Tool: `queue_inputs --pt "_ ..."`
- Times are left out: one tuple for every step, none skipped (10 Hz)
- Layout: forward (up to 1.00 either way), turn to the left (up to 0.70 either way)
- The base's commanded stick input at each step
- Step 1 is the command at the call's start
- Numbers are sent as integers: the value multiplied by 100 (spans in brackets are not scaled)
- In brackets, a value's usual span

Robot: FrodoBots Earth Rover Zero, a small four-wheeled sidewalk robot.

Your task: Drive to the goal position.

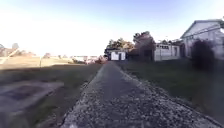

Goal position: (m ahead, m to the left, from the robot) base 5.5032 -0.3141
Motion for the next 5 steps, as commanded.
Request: queue_inputs --pt "85 -31" --pt "85 -34" --pt "85 -34" --pt "85 -29" --pt "85 -21"
